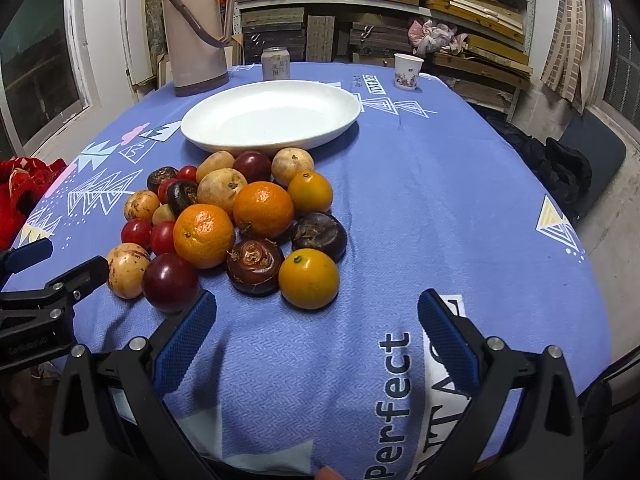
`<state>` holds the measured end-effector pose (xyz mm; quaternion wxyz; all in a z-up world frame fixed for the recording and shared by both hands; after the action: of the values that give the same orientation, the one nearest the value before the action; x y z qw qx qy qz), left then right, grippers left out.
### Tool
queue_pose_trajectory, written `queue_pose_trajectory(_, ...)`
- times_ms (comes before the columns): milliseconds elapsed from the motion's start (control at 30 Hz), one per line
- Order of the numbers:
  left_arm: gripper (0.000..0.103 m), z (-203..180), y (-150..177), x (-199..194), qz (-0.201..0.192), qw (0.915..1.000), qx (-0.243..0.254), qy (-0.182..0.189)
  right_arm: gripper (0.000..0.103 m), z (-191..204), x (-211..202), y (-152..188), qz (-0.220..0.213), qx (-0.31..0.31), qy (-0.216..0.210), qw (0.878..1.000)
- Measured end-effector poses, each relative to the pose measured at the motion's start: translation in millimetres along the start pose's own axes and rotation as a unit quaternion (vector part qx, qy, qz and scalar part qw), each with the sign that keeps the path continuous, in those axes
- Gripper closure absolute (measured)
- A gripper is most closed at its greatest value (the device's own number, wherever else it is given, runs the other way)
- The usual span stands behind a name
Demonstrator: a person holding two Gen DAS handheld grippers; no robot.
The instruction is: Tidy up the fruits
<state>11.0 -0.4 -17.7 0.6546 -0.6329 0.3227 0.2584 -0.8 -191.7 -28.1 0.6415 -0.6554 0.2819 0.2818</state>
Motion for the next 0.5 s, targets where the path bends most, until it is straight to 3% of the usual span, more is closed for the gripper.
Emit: queue_pose_trajectory(500,0.003,-0.2,0.9,0.9,0.002,1.0000,0.000,0.000,0.004,3.3,1.1,1.3,0.000,-0.001,-0.001,1.000)
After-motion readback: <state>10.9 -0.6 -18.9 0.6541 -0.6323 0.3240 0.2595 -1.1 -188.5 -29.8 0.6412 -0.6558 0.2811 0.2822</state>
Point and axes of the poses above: each gripper's, at about its wrist camera, not at the fingertips, and x roughly the way its jaws point, z to its left, y to its underside, the point moved 2 cm from there along x, roughly the way its jaws point, and after that the axes turned 3 degrees about y, right-handed, at the moved point
